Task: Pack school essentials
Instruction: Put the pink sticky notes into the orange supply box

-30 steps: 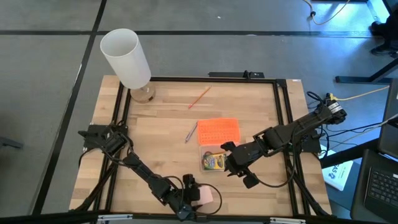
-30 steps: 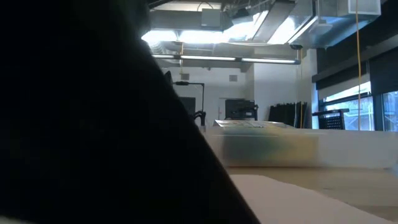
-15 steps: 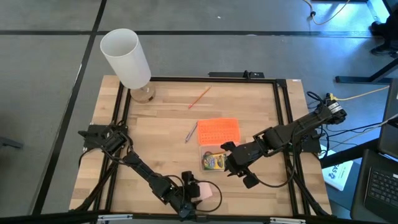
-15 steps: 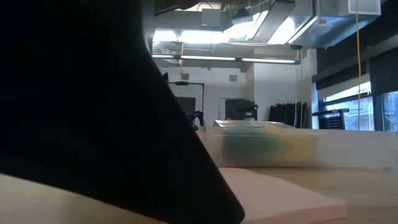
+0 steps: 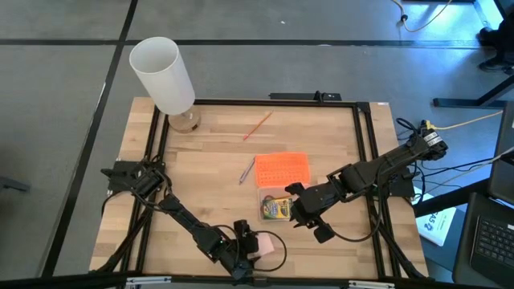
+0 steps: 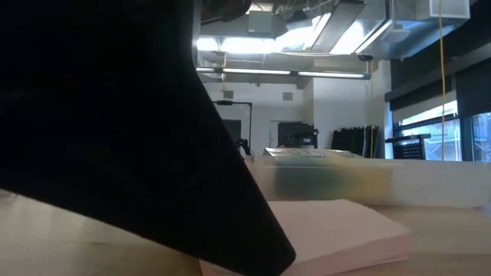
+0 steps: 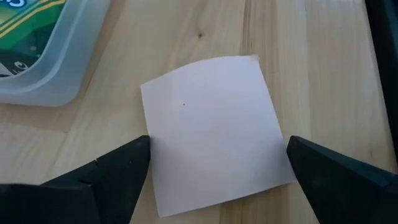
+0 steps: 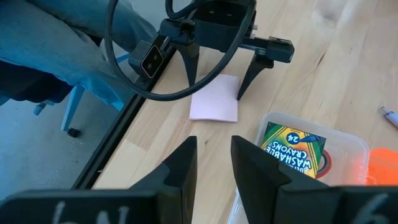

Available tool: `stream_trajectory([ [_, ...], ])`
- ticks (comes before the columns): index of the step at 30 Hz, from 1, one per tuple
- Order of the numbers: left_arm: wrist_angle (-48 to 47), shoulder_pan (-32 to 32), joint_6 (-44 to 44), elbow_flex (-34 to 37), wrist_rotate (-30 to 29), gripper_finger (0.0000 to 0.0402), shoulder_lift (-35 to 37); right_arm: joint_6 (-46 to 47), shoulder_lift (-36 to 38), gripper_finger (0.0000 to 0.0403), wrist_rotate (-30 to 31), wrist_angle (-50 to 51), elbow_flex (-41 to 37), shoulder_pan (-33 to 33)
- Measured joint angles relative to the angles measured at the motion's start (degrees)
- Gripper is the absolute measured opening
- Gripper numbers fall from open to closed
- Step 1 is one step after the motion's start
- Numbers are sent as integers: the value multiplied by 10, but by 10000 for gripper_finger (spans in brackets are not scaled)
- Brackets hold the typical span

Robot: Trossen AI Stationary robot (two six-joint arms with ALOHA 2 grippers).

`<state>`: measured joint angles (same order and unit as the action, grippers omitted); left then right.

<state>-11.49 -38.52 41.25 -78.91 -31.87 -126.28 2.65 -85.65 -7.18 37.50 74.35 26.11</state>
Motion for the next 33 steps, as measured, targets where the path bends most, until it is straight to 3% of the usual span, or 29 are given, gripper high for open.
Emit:
stream_trajectory([
  [8,-1,-2,6,1,-4,351,3,1,0,101,0,0,0,0],
  [33,-44,-17,2,3,-22,354,81,0,0,101,0,-3,0,0],
])
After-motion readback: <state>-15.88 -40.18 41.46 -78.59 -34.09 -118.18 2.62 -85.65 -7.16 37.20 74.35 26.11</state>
